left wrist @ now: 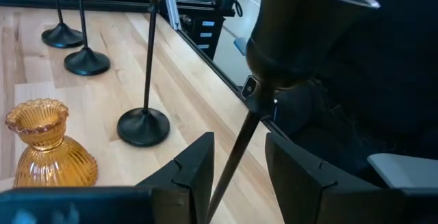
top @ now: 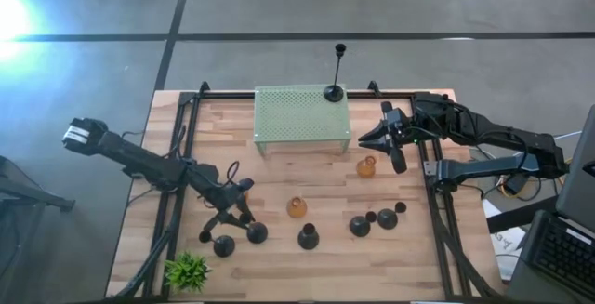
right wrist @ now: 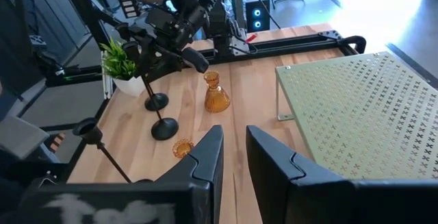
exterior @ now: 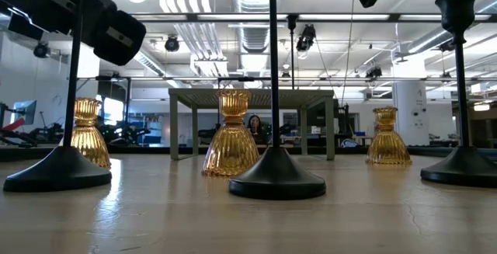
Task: Pick & Place candle stick holders
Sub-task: Align the large black candle holder with the other large black candle holder on the shelf
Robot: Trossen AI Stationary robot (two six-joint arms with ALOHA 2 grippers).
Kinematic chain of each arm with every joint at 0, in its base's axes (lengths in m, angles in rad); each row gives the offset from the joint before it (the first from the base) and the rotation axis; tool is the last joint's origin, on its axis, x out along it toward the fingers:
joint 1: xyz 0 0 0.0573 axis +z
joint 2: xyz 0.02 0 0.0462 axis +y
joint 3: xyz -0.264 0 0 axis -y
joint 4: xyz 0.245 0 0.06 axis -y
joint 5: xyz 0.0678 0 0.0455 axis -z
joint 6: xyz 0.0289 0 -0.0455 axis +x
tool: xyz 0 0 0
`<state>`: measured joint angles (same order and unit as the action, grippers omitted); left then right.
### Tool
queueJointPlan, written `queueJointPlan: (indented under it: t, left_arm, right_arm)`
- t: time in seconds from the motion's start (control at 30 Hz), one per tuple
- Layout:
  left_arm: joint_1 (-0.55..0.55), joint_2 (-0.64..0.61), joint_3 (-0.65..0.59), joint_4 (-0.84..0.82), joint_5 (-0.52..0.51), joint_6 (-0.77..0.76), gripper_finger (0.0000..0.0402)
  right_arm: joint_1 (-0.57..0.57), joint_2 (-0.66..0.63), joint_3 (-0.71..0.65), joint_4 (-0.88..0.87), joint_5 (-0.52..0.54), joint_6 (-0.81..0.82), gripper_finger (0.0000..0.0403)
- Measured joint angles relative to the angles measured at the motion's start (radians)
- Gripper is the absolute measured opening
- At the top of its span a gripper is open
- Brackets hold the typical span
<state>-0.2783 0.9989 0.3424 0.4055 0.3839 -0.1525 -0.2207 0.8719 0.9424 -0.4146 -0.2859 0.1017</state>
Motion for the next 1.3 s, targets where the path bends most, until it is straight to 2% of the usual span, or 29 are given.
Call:
queueJointPlan:
  t: [0.23,0.47,0.77,0.87,0.97,1.03,1.23,1.3]
  left_arm:
    - [0.0,-0.001,0.0,0.008,0.003,0.04,0.0114]
    - [0.0,-0.001,0.0,0.03,0.054,0.117,0.0018]
    - [0.008,-0.003,0.037,0.066,0.024,0.126,0.0015]
    - [0.011,-0.003,0.066,0.066,-0.036,0.147,0.0015]
    - [0.016,-0.003,0.086,0.066,-0.134,0.175,0.0017]
    - [0.023,-0.004,0.1,0.047,-0.202,0.183,0.0019]
    - [0.063,-0.038,0.229,-0.258,-0.371,0.206,0.0015]
    - [0.068,-0.045,0.286,-0.314,-0.415,0.209,0.0015]
  right_arm:
    - [0.0,0.0,0.0,0.0,0.0,-0.004,0.0056]
    - [0.0,0.0,0.0,0.0,0.0,-0.008,0.0056]
    - [0.0,-0.002,0.0,-0.003,0.024,-0.02,0.0056]
    - [0.0,-0.016,0.0,-0.056,0.096,-0.043,0.0056]
    - [0.0,-0.032,-0.006,-0.131,0.196,-0.052,0.0056]
    - [-0.001,-0.046,-0.016,-0.145,0.22,-0.053,0.0056]
    - [0.0,-0.094,-0.042,-0.158,0.238,-0.061,0.0056]
    - [0.0,-0.111,-0.055,-0.158,0.24,-0.06,0.0056]
